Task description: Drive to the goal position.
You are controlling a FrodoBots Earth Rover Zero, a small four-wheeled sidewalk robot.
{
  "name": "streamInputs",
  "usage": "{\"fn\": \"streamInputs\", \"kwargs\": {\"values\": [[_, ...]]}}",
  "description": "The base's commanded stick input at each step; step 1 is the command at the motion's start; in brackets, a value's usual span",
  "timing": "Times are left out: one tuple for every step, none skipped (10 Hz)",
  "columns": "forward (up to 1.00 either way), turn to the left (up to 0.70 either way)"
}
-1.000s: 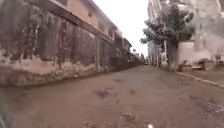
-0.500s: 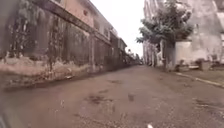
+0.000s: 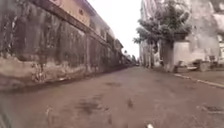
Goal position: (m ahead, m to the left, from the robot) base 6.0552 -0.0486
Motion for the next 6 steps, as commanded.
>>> {"fn": "streamInputs", "kwargs": {"values": [[0.6, 0.0], [0.6, 0.0], [0.6, 0.0], [0.6, 0.0], [0.6, -0.04], [0.6, -0.08]]}}
